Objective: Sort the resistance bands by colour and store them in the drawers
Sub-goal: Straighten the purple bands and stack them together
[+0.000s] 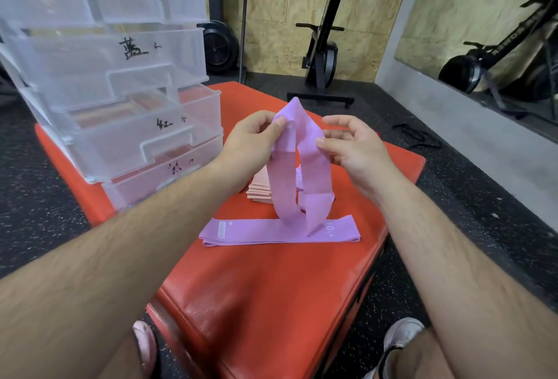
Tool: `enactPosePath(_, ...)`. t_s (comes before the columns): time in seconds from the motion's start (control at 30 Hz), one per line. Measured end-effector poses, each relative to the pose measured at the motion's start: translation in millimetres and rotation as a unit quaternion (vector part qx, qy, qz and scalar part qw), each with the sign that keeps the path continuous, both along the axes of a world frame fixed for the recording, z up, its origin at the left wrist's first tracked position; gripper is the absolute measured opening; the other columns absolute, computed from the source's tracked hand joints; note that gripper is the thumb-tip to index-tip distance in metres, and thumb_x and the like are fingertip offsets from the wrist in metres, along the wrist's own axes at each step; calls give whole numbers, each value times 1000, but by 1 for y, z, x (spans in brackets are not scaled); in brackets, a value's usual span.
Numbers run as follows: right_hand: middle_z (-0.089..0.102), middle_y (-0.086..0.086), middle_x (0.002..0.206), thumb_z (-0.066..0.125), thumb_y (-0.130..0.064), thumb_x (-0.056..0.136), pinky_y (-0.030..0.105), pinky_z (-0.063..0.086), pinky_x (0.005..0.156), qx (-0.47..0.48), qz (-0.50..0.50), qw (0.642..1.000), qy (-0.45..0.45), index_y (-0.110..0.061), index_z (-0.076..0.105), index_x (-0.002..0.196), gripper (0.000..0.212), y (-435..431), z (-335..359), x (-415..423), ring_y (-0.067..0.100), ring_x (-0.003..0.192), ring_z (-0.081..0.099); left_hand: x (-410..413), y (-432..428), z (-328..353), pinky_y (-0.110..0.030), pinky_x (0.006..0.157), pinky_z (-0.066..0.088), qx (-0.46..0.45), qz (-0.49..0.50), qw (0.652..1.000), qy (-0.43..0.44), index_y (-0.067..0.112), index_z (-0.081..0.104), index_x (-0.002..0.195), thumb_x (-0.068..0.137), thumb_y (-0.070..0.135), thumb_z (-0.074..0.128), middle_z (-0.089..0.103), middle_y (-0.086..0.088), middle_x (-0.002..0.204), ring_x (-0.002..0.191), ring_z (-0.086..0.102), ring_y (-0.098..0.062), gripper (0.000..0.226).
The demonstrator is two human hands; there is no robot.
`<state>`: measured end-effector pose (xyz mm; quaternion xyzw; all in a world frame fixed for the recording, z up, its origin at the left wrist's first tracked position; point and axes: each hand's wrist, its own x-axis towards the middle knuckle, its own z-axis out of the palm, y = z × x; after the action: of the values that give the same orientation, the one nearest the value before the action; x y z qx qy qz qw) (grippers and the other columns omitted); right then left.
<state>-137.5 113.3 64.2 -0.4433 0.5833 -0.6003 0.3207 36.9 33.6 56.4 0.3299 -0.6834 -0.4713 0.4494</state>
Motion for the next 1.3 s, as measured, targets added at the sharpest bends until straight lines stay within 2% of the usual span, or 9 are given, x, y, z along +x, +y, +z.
enactPosePath(0.17, 72, 1, 95, 68, -2, 87, 27, 51, 76, 4, -20, 998, 61, -23, 75, 98, 25, -1, -2, 1, 11, 83, 65, 6, -2, 0, -38, 80, 49, 31, -9, 999, 13, 19, 67, 92, 88, 28, 62, 71, -9, 94, 86, 65, -23, 11)
enactPosePath(0.27, 73, -8, 102, 62, -3, 92, 13, 46, 75, -3, -49, 987, 153, -20, 76, 108, 27, 0, -3, 1, -3, 83, 62, 9, 1, 6, -43, 83, 46, 43, -30, 998, 26, 26, 60, 78, 72, 23, 61, 69, -21, 103, 103, 66, -37, 6)
enactPosePath(0.33, 73, -7, 109, 59, -4, 95, 10, 46, 75, -10, -51, 983, 178, -17, 74, 117, 30, 1, -3, 2, -3, 84, 62, 9, 4, 11, -42, 80, 41, 55, -54, 996, 42, 24, 54, 78, 73, 28, 58, 69, -18, 110, 98, 69, -27, 7)
enactPosePath(0.5, 76, -1, 108, 58, -6, 95, 36, 57, 92, -28, -42, 989, 141, -16, 77, 111, 27, -1, -3, 3, 10, 96, 67, 5, 4, 5, -41, 79, 46, 68, -54, 995, 43, 23, 52, 80, 85, 29, 69, 73, -2, 93, 95, 73, -24, 19)
enactPosePath(0.63, 73, -2, 94, 66, -7, 93, 31, 57, 82, -36, -15, 996, 76, -17, 77, 100, 16, 1, -1, 7, 7, 83, 65, 3, 5, -1, -33, 67, 47, 51, -68, 996, 32, 23, 58, 93, 85, 7, 72, 68, -4, 89, 83, 74, -23, 22)
enactPosePath(0.77, 76, 3, 110, 67, -3, 91, 26, 58, 79, -48, 15, 997, 56, -9, 73, 116, 26, 6, 2, 9, 14, 95, 73, 2, 6, -3, -32, 66, 46, 36, -46, 998, -14, 34, 62, 94, 82, 17, 76, 67, 6, 80, 72, 67, -12, 25)
enactPosePath(0.97, 72, 4, 119, 66, -7, 87, 54, 52, 102, -73, 23, 996, 38, -18, 69, 123, 38, 7, 6, 8, 26, 116, 66, 1, 12, -7, -21, 60, 41, 44, -71, 994, -65, 22, 52, 97, 81, 24, 80, 56, -2, 78, 71, 56, -12, 33)
enactPosePath(1.13, 71, 10, 121, 68, -9, 83, 49, 55, 94, -86, 18, 996, 3, -20, 63, 131, 50, 8, 11, 5, 27, 114, 67, -1, 19, -10, -14, 52, 39, 33, -76, 992, -92, 15, 54, 99, 83, 18, 79, 60, -5, 77, 66, 51, -11, 30)
enactPosePath(1.3, 73, 7, 109, 62, 1, 90, 41, 56, 87, -87, -27, 996, 8, -23, 59, 134, 50, 9, 12, -3, 17, 94, 70, 4, 17, -8, -17, 61, 41, 37, -110, 987, -115, 18, 50, 102, 81, 10, 79, 63, -4, 78, 67, 51, -12, 38)
